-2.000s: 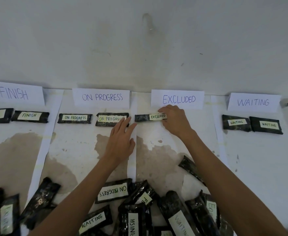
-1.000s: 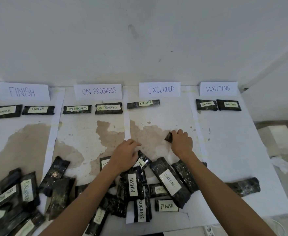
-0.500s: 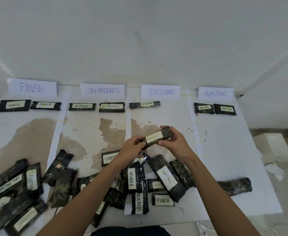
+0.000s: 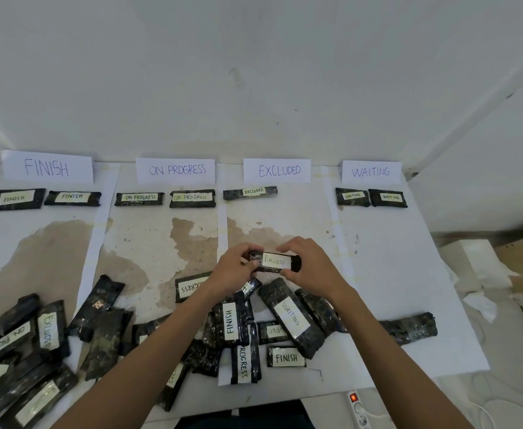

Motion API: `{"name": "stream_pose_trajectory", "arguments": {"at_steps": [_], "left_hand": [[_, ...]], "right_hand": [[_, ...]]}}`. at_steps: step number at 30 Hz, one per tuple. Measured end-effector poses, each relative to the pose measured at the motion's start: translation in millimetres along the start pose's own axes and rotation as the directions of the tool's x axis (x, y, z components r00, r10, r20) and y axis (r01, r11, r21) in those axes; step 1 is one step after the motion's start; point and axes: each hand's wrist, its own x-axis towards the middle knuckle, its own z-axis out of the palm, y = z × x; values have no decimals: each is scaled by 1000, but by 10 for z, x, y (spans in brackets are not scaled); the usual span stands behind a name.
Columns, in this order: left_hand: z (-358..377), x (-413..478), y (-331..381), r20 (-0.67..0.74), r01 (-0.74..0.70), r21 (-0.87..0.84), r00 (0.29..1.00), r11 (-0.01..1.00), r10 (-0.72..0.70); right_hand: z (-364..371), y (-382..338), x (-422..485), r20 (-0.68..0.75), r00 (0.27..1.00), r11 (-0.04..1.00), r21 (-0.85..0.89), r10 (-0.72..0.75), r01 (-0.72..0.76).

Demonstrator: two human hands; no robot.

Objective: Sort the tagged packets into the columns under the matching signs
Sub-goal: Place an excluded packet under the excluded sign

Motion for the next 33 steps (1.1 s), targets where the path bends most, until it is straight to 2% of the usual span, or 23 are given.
{"name": "stream_pose_trajectory", "arguments": {"at_steps": [6,9,13,19,28,33], "left_hand": [[120,45,158,11,-30,10,999,1000,30],[173,178,219,-27,-18,2,999,1000,18],[191,428,283,-78,-7,75,997,997,13],[168,818,290,-150,-37,308,985,951,87],[223,1524,181,-232,40,598,965,801,125],[284,1853,58,-305,84,733,928,675,216]], "right_hand": [[-89,15,32,27,998,967,-248,-59,64],[-179,136,103,15,1000,962,-274,-14,18],[-356,366,257,13,999,962,-271,50,-45],[-554,745,620,28,994,958,-269,106,-95],[-541,1304,1438,68,992,949,-304,109,-83],[-432,1581,1876,102,988,943,-325,113,-74]]}}
